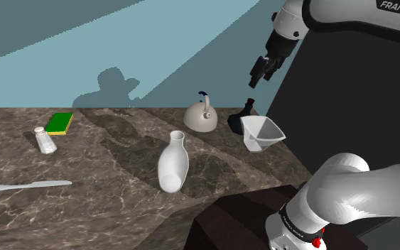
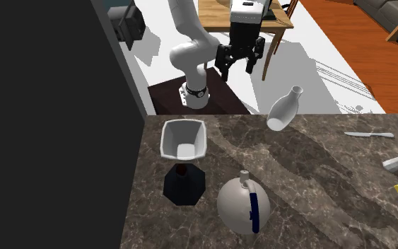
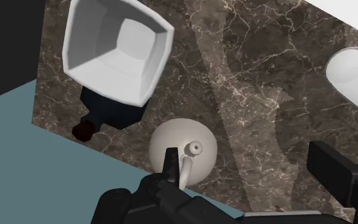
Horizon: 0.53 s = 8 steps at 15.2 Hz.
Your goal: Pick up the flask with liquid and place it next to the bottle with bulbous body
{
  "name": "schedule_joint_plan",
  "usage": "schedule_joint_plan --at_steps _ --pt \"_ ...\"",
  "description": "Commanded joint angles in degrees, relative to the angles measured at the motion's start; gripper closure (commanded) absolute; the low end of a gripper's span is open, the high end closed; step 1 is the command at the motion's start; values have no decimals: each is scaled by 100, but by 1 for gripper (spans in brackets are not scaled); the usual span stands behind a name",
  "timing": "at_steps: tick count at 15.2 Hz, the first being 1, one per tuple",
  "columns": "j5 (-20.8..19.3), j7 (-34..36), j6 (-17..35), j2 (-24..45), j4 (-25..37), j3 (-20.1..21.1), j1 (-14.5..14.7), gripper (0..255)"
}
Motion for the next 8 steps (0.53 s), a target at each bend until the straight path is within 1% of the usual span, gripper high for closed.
schedule_joint_plan --at_steps 1,8 --pt "0 0 0 0 0 0 0 0" --pt "-198 -766 697 773 -84 -832 -186 0"
